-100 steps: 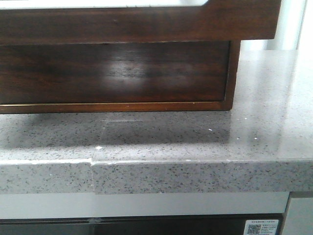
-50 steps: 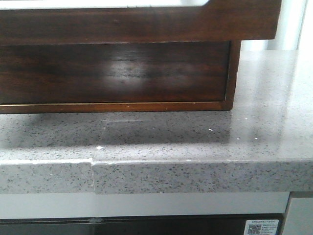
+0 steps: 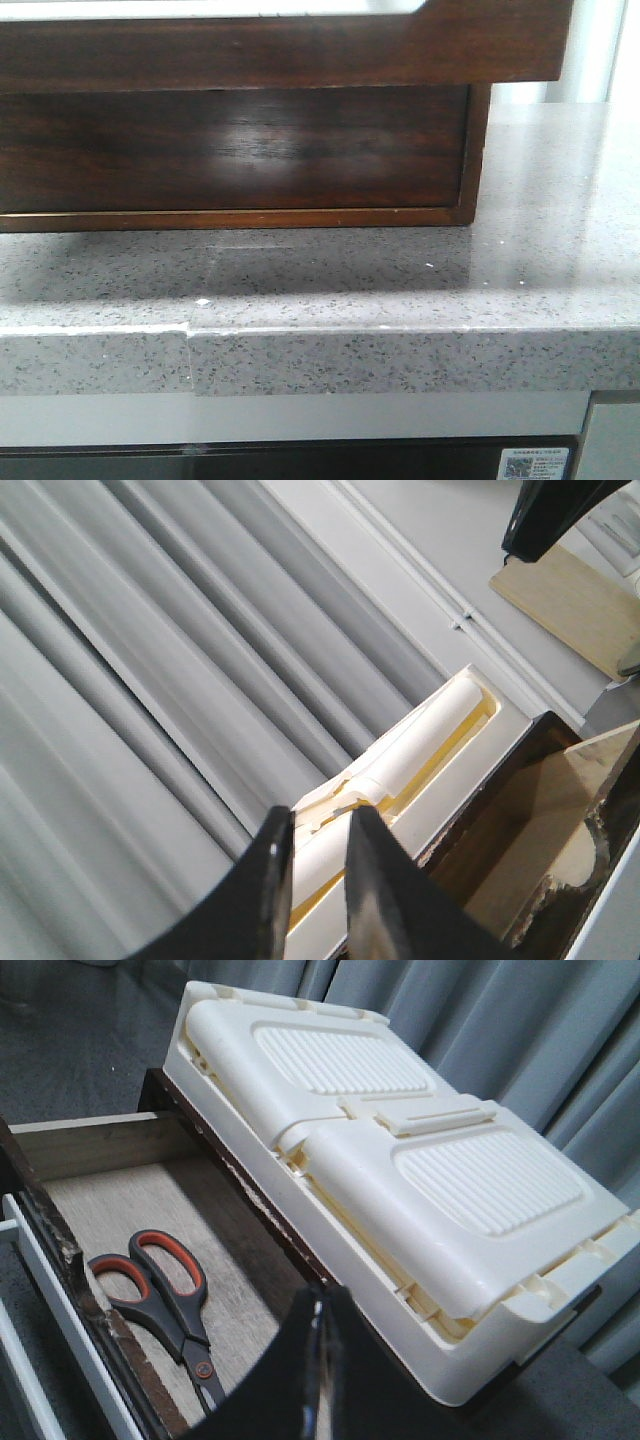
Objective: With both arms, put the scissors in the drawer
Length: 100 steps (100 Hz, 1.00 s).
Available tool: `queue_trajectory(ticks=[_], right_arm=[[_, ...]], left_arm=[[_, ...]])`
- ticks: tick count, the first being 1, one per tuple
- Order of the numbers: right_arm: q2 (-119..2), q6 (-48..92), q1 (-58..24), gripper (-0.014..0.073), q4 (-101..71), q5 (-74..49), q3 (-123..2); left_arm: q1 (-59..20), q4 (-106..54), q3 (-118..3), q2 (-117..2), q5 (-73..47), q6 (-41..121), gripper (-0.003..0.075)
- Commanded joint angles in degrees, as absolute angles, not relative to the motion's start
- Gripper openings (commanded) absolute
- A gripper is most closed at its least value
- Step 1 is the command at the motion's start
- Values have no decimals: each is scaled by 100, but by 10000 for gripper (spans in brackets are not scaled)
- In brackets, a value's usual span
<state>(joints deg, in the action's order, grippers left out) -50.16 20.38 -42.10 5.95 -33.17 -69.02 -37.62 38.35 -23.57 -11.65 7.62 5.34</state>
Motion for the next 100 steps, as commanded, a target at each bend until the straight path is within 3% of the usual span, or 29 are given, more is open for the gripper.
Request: queue_trajectory(ticks=[1, 43, 74, 100], right_arm=[[-4707, 1892, -4219, -68, 572, -2990, -7040], [-3582, 1576, -4219, -57, 551, -3556, -6632], [-2594, 1545, -4219, -57, 551, -3201, -5283], [-1911, 925, -4219, -57, 551, -2525, -3898]], left_arm=[[-3799, 3443, -2544, -1225, 1004, 467, -3], [-3799, 2003, -2503, -1225, 785, 467, -22], [-3799, 898, -2478, -1225, -377, 467, -22], [-3799, 807, -1907, -1225, 182, 467, -22]])
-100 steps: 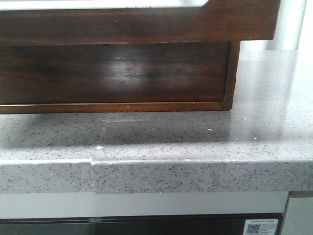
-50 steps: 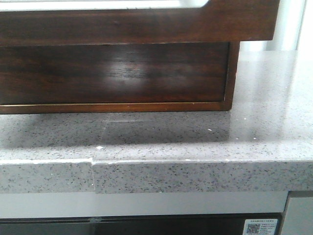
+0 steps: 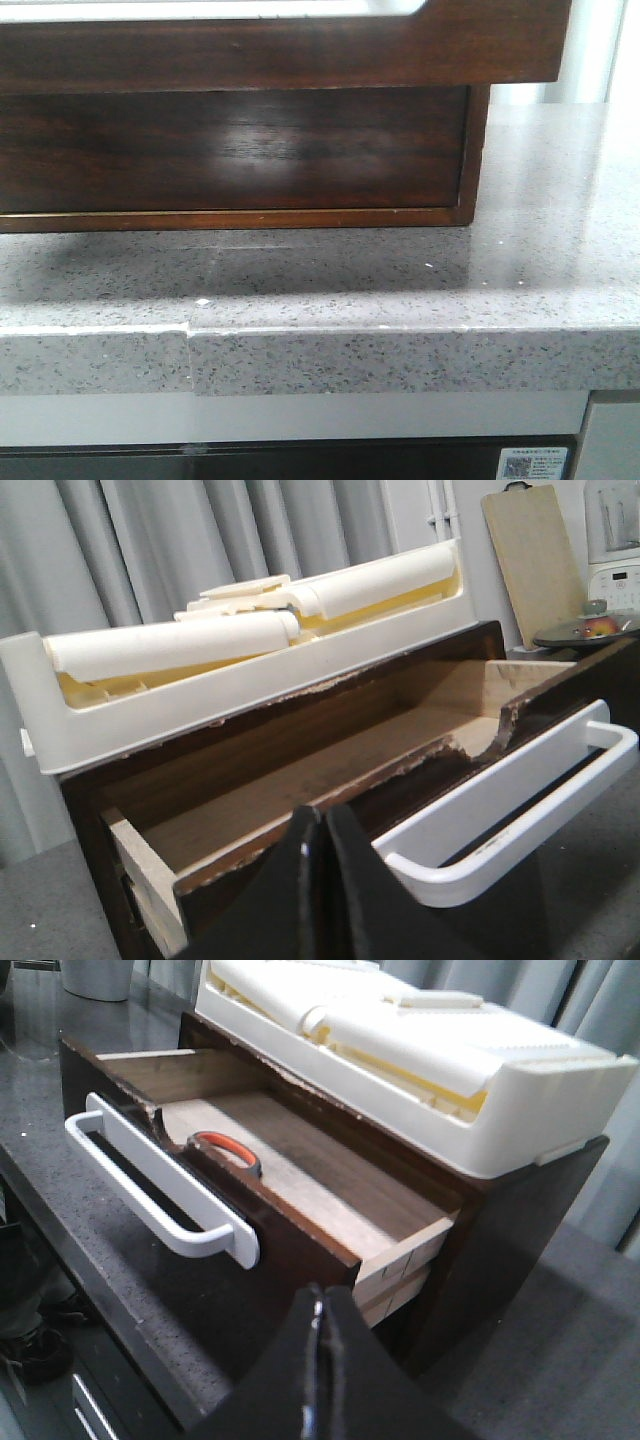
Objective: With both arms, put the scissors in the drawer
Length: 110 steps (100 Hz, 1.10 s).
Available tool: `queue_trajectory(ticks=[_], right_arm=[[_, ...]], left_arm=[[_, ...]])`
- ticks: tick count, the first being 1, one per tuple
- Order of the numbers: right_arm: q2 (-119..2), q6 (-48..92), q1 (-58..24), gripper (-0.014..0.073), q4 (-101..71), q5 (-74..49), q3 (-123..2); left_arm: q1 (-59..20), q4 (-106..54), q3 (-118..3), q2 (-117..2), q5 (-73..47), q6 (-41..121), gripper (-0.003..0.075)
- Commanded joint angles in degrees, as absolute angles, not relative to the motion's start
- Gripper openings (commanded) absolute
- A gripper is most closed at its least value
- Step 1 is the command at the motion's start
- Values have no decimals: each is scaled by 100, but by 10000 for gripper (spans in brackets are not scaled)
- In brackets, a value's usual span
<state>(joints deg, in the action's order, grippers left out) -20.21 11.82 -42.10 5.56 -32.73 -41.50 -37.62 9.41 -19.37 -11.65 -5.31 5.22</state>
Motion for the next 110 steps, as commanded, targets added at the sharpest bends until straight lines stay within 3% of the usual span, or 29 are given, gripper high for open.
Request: queue_trajectory(ticks=[1, 51, 110], right_arm=[[-1898, 925, -4219, -57, 551, -2510, -3864], [-1455, 902, -4208, -57, 524, -1291, -2024], [-1455, 888, -4208, -62, 405, -1227, -1702]], left_arm=[[-3799, 794, -1888, -1225, 211, 467, -22], [-3799, 329, -1049, -1225, 881, 467, -21], [-3799, -669, -819, -1225, 893, 467, -22]])
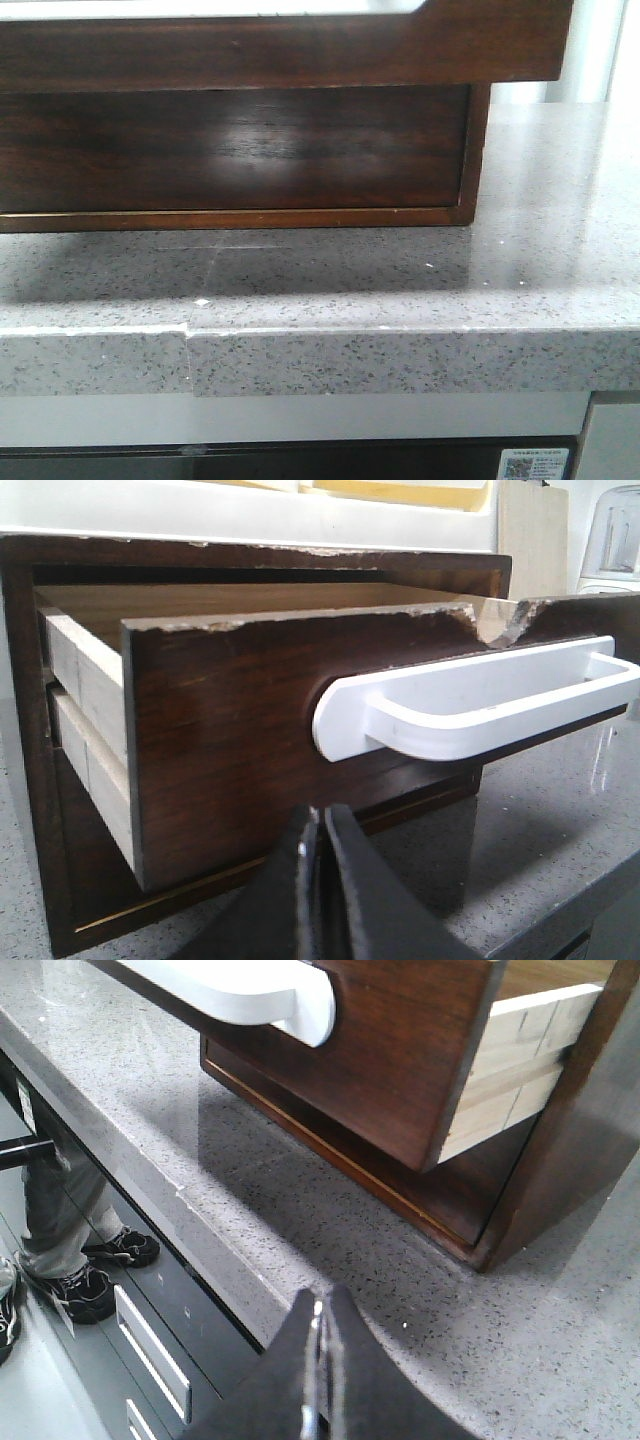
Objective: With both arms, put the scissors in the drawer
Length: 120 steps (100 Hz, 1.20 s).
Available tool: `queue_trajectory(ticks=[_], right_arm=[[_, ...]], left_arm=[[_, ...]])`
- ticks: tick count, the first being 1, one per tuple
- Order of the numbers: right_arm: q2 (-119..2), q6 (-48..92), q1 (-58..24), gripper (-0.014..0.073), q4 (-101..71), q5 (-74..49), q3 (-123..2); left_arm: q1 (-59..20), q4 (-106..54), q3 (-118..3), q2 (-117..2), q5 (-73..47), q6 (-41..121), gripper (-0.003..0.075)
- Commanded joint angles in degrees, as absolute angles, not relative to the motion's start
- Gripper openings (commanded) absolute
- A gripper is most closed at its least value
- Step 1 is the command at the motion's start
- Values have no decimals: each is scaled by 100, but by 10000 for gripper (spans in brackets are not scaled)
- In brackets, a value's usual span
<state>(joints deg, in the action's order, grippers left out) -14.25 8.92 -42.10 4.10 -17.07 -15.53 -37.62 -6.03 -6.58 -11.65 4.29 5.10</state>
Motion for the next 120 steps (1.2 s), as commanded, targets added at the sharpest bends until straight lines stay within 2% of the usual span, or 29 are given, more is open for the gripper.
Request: queue_trajectory(ticks=[1, 65, 120], right_arm=[[-1455, 888, -4208, -62, 405, -1227, -1702], [-1455, 888, -4208, -62, 405, -1227, -1702], [-1455, 888, -4208, -62, 405, -1227, -1702]], left_arm=[[-3799, -669, -819, -1225, 893, 467, -22], [-3668, -669, -710, -1225, 904, 467, -22], [-1027, -872, 122, -1222, 1375, 467, -22]])
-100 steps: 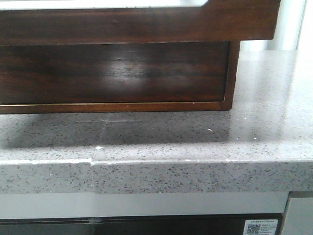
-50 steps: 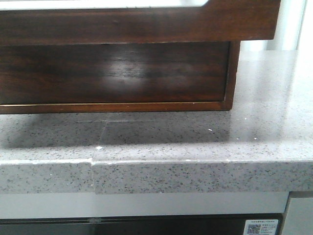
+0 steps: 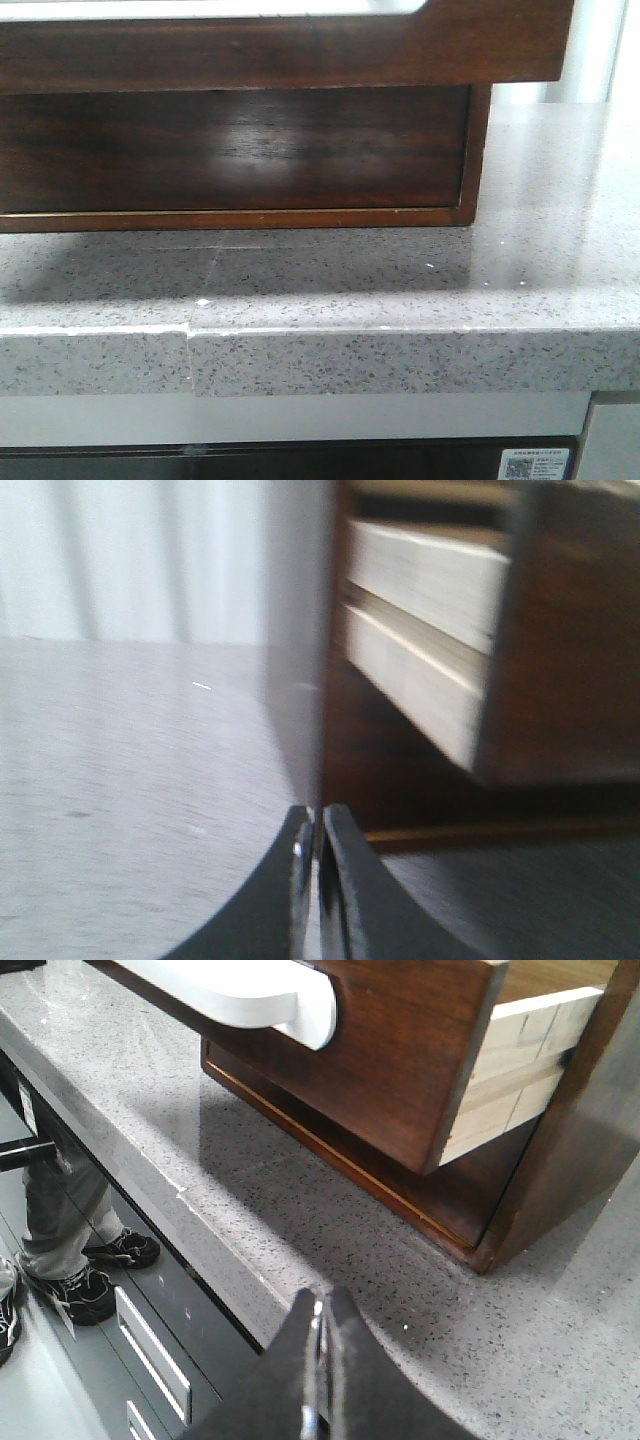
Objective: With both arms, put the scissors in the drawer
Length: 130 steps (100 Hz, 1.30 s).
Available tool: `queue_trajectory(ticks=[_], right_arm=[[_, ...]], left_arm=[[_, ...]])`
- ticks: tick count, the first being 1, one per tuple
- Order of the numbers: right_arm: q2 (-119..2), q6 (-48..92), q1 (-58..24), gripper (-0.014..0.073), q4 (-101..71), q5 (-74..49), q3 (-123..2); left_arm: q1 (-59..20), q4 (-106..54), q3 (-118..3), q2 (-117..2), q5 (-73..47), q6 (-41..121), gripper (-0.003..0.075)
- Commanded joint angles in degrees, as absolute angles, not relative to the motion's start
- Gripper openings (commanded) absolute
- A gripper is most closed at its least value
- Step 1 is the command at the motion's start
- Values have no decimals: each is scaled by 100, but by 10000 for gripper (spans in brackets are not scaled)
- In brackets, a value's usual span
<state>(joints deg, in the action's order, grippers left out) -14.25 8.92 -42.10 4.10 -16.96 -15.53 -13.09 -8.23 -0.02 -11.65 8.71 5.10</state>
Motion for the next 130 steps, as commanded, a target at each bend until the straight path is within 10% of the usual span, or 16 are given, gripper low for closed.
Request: queue_trajectory(ticks=[1, 130], right_arm=[[-1455, 888, -4208, -62, 405, -1227, -1702], [-1455, 888, -4208, -62, 405, -1238, -1702]], left_arm=[[-1008, -872, 122, -1212, 1375, 467, -22], [-233, -409, 122, 194, -1412, 467, -22]])
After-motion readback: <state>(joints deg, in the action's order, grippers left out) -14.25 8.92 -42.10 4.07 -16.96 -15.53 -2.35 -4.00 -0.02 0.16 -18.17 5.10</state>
